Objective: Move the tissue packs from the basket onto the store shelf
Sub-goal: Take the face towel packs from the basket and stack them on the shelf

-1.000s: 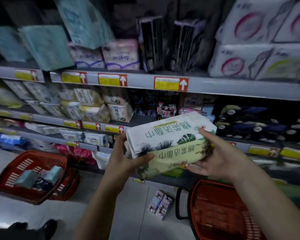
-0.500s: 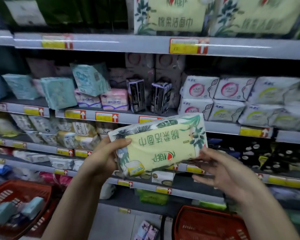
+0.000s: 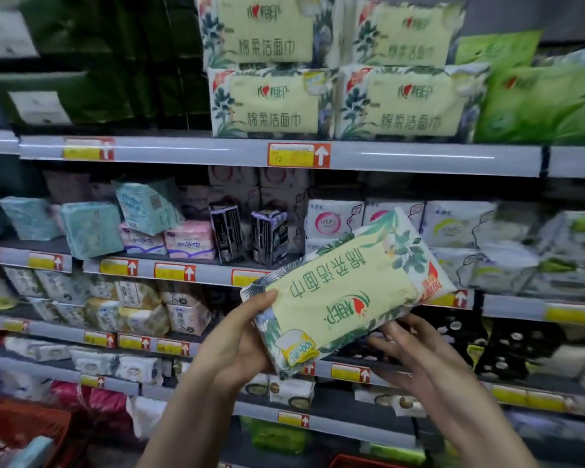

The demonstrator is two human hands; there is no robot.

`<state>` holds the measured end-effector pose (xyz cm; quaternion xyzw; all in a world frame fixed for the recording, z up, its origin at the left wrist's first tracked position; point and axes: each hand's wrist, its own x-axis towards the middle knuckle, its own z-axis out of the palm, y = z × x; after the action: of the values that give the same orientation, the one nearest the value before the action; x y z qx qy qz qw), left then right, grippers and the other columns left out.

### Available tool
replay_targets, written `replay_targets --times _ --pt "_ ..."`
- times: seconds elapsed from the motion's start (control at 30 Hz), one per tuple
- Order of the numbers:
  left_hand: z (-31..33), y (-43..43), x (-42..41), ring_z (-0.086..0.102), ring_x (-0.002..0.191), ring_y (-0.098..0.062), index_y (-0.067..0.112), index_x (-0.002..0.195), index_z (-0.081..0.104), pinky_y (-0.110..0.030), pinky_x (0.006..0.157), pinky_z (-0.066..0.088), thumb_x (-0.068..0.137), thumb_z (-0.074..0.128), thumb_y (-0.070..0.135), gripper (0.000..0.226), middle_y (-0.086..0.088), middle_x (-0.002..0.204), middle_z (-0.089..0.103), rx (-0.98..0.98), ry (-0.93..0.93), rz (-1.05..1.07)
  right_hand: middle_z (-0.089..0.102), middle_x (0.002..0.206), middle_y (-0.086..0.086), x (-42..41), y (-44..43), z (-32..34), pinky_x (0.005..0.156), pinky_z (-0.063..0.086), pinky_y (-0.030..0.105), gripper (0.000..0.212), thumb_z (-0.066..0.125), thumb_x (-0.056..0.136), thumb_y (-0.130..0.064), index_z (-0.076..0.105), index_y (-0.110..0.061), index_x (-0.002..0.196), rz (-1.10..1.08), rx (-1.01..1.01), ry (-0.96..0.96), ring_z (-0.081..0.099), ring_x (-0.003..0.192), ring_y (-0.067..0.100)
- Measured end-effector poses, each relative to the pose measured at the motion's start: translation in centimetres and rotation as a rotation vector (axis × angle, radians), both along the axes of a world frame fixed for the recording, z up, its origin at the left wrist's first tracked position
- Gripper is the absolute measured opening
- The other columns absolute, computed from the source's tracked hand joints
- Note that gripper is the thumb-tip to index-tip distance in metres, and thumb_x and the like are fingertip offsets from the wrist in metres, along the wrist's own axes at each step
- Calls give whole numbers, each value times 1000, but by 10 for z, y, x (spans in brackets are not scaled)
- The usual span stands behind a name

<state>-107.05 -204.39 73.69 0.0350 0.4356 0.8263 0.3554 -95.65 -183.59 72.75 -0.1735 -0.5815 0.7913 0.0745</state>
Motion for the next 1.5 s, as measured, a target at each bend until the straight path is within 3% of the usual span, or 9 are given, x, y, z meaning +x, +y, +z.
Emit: replay_targets --times 0.1,0.2,0.37,0.73,0.87,1.0,1.2,1.33,1.5 --pt "4 49 13 69 98 -33 7 103 74 -47 78 58 69 64 27 41 -17 114 70 75 -47 50 70 111 -9 8 30 10 80 52 38 133 91 15 -57 41 -32 136 29 39 63 66 105 15" --pt "10 101 26 71 91 -33 7 90 79 -48 70 60 41 93 26 55 -18 110 71 204 -37 66 63 120 -14 16 59 25 83 53 37 142 90 18 -57 24 -45 142 77 78 149 67 100 6" --pt "14 175 46 67 104 -34 4 101 75 -46 79 58 33 97 24 74 -21 118 67 307 16 -18 61 125 -17 18 103 36 96 49 37 121 89 35 -57 26 -48 139 47 174 238 63 107 3" --pt "6 200 57 61 115 -34 6 132 52 -56 91 51 49 92 38 98 -17 126 64 9 190 3 67 114 -13 16 146 24 66 54 16 83 88 46 -41 46 -51 118 -85 17 344 68 93 3" --pt "14 188 55 59 117 -29 18 141 37 -57 92 50 47 92 35 111 -9 133 58 -131 245 41 62 123 -10 14 145 22 75 50 24 68 75 61 -26 42 -52 115 -122 9 330 67 97 6" --pt "28 165 45 52 120 -14 38 136 36 -52 103 42 53 88 43 99 9 135 47 -286 429 152 53 135 -5 10 153 25 79 50 26 106 91 44 -40 37 -41 135 -107 51 292 58 111 10" --pt "45 142 29 56 120 -19 29 129 49 -53 94 48 56 75 38 77 3 130 57 -207 442 162 52 131 -9 12 160 35 89 51 41 79 89 29 -52 52 -57 99 -37 96 264 58 114 16" --pt "45 140 23 64 110 -21 24 127 52 -57 90 51 65 82 37 70 3 112 70 -155 386 138 53 115 -19 13 161 39 66 52 13 75 82 61 -11 49 -37 124 134 238 286 63 86 -13" --pt "43 134 18 67 95 -28 10 119 53 -47 70 56 36 95 41 98 -14 106 71 -90 329 129 57 124 -5 3 158 46 69 53 17 84 78 48 -28 50 -25 128 333 330 232 66 95 -1"
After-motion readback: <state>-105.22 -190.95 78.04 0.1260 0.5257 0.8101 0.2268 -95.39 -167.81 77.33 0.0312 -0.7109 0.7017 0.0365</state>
